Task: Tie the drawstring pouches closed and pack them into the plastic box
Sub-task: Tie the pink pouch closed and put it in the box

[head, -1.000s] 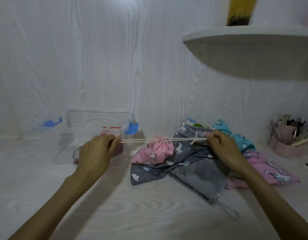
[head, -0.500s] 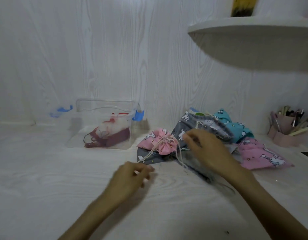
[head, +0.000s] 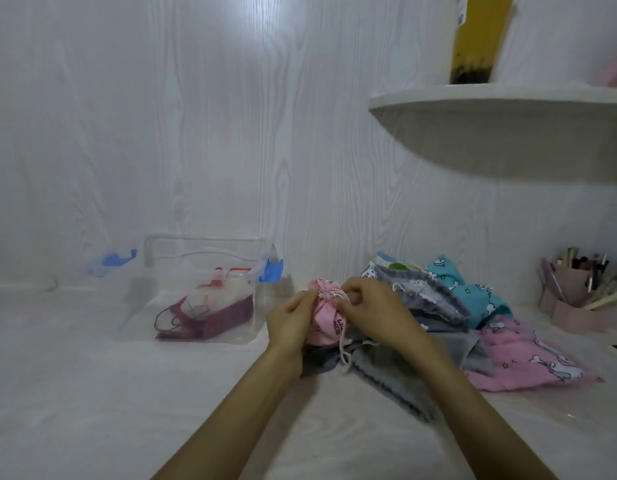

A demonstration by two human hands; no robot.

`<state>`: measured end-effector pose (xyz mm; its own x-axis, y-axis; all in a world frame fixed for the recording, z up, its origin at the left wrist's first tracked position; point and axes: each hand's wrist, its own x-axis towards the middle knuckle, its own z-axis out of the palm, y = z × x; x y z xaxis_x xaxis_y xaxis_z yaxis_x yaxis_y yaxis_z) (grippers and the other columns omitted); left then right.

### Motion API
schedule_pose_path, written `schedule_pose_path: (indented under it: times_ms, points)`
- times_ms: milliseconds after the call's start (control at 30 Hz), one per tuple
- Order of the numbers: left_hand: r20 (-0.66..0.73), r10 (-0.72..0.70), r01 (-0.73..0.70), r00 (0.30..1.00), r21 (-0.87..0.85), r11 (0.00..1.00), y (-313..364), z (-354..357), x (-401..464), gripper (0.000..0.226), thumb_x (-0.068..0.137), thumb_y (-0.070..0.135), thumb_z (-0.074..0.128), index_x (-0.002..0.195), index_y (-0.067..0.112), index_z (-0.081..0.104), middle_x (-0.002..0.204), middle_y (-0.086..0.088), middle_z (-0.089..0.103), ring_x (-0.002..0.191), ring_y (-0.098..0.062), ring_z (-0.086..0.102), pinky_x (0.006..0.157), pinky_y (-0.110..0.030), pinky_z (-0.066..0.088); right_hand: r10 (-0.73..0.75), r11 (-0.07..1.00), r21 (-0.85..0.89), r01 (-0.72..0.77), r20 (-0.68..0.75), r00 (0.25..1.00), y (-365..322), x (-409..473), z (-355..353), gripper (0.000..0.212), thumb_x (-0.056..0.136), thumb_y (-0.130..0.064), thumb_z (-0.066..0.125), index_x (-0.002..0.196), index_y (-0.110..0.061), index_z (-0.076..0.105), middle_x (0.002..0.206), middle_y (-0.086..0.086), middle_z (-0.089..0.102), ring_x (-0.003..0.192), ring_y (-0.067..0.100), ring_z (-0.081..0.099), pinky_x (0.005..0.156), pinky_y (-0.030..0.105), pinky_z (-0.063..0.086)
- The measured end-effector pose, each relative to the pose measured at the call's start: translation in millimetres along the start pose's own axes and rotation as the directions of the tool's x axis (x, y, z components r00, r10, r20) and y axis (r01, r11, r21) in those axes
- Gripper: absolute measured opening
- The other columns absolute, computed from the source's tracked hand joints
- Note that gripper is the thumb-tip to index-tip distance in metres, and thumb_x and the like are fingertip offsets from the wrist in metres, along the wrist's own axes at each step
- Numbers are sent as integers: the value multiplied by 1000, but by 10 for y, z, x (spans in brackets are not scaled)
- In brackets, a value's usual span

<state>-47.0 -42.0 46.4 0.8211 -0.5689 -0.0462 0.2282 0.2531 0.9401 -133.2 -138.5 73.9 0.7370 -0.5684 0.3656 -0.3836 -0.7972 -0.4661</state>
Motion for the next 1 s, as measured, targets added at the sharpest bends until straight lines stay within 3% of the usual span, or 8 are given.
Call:
schedule_pose_path:
  times_ms: [167, 267, 333, 533, 633, 700, 833, 1000]
  points:
    - [-10, 210, -209, 978, 52, 977, -59, 306, 477, 23, 92, 22, 59, 77, 12, 72, 80, -6, 71, 79, -18, 67, 68, -22, 55, -98, 992, -111, 67, -299, 949, 271, 305, 107, 23, 91, -43, 53, 96, -25, 67, 73, -6, 65, 77, 14, 59, 71, 31, 47]
    - [25, 313, -314, 950, 99, 944, -106, 453, 786, 24, 93, 19, 57, 76, 16, 73, 86, -9, 70, 87, -22, 67, 82, -32, 53, -79, 996, -58, 64, -321, 944, 480, 569, 170, 29, 92, -43, 51, 93, -21, 71, 80, -3, 70, 77, 15, 61, 69, 33, 49]
    - [21, 340, -341, 940, 90, 936, -34, 535, 947, 24, 92, 17, 58, 73, 23, 72, 82, -2, 73, 83, -14, 67, 79, -27, 52, -47, 999, 12, 53, -302, 952, 560, 762, 150, 31, 93, -41, 51, 94, -19, 73, 83, 0, 72, 77, 15, 64, 68, 34, 51]
    - [-38, 531, -527, 847, 84, 846, 425, 528, 994, 25, 89, 28, 64, 72, 11, 71, 71, -7, 70, 69, -10, 61, 72, -31, 53, -61, 972, 178, 153, -435, 899, 320, 957, -131, 28, 87, -42, 61, 94, -20, 76, 83, -4, 75, 74, 6, 67, 70, 28, 55]
    - [40, 495, -496, 868, 31, 868, 501, 407, 876, 18, 92, 21, 58, 83, 19, 73, 75, 10, 73, 76, -1, 68, 71, -15, 54, -46, 966, 228, 120, -308, 950, 230, 841, -282, 23, 88, -37, 62, 95, -20, 76, 80, -3, 75, 74, 8, 68, 76, 31, 55]
    - [100, 376, -375, 921, -37, 926, 431, 292, 841, 18, 94, 17, 54, 92, 15, 71, 83, 9, 74, 81, -2, 69, 72, -11, 53, -24, 950, 304, 64, -134, 991, 202, 744, -329, 21, 91, -31, 60, 90, -18, 76, 74, -1, 74, 66, 8, 67, 73, 29, 55]
    - [211, 155, -93, 965, -275, 957, 220, 133, 862, 20, 99, 16, 42, 105, 14, 61, 103, 3, 68, 90, -2, 65, 78, -16, 52, 39, 955, 290, -64, 88, 995, 234, 657, -250, 23, 94, -23, 54, 82, -15, 72, 56, 0, 66, 43, 7, 59, 45, 14, 42]
    - [377, 202, -134, 904, -199, 971, 231, 218, 781, 29, 102, 18, 32, 98, 11, 59, 114, 1, 66, 110, -9, 60, 87, -20, 51, 151, 944, 255, -208, 225, 963, 377, 617, -188, 30, 92, -14, 53, 68, -17, 70, 46, -3, 61, 38, 8, 54, 39, 13, 38]
